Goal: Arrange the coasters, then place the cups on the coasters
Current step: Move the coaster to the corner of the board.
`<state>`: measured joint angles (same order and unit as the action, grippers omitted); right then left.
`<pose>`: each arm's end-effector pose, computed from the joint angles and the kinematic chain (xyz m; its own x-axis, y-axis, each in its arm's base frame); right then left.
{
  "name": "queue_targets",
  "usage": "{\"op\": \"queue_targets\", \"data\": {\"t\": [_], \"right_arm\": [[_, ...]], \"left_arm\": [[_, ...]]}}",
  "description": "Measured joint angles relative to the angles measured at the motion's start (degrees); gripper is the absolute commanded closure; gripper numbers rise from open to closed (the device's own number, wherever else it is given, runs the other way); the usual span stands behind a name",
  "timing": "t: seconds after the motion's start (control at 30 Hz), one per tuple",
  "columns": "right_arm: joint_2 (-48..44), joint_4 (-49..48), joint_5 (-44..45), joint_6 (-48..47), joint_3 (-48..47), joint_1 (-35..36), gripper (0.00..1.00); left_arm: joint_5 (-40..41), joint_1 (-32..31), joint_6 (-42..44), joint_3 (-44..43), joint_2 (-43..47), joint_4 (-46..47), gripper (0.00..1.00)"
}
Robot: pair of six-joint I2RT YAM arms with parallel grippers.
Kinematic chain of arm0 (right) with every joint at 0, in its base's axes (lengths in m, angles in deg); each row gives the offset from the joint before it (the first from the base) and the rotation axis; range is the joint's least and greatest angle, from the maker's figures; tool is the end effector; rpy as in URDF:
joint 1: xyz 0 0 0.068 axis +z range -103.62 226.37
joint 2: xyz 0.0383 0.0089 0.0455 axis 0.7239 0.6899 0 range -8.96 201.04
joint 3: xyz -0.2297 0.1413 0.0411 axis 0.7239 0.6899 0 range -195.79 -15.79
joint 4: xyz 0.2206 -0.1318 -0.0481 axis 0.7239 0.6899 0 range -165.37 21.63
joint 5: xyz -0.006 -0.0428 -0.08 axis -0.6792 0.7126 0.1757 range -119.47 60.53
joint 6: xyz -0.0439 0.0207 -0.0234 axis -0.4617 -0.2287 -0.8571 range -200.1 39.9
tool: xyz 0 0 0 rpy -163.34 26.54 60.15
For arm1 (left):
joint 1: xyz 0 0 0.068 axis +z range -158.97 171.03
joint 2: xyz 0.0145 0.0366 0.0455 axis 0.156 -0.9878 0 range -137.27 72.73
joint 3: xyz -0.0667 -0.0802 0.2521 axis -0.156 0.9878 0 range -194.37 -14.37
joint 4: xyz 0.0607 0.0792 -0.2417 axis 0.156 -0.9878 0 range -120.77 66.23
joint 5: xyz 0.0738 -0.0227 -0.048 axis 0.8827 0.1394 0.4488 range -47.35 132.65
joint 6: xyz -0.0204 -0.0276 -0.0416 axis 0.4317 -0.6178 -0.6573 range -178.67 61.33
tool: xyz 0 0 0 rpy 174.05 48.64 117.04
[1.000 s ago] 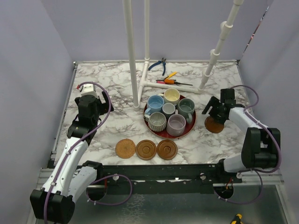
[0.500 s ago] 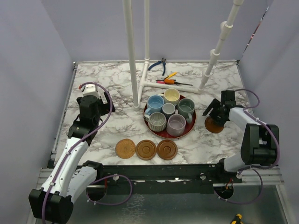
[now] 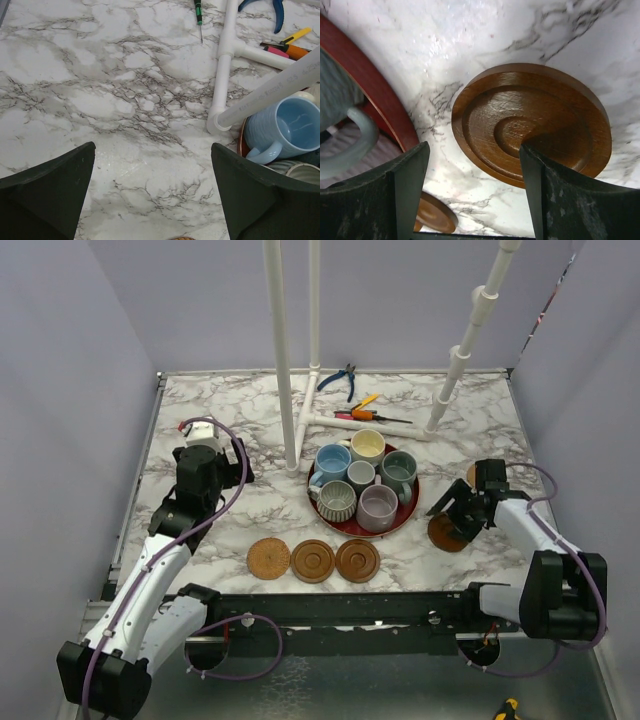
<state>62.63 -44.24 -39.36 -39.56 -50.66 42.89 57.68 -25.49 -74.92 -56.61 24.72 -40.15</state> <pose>0.2100 -0.0067 0.1645 -0.7057 0.6844 -0.1831 0.5973 0.7137 0.3658 0.1882 -0.0462 0.3038 -0.3595 -0.1753 -0.9165 -0.0586 0.9845 -0.1653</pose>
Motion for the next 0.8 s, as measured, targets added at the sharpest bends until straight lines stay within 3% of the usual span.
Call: {"op": "queue_targets", "data": {"t": [0.2, 0.47, 0.63, 0.8], "right_arm": [[-1.5, 0.2, -3.2, 1.6, 1.9, 2.0, 0.25], [-1.1, 0.5, -5.5, 6.6, 2.5, 14.4, 0.27], [-2.6, 0.8, -6.3, 9.9, 4.1, 17.1, 0.29], [-4.4, 1.1, -6.3, 12.3, 5.6, 20.5, 0.37]], "left_arm": [[0.0, -1.1, 0.0, 0.0, 0.0, 0.0, 0.01], [0.0, -1.2, 0.0, 0.0, 0.0, 0.0, 0.01], [0.0, -1.3, 0.0, 0.0, 0.0, 0.0, 0.01], [0.0, -1.4, 0.0, 0.0, 0.0, 0.0, 0.01]]}}
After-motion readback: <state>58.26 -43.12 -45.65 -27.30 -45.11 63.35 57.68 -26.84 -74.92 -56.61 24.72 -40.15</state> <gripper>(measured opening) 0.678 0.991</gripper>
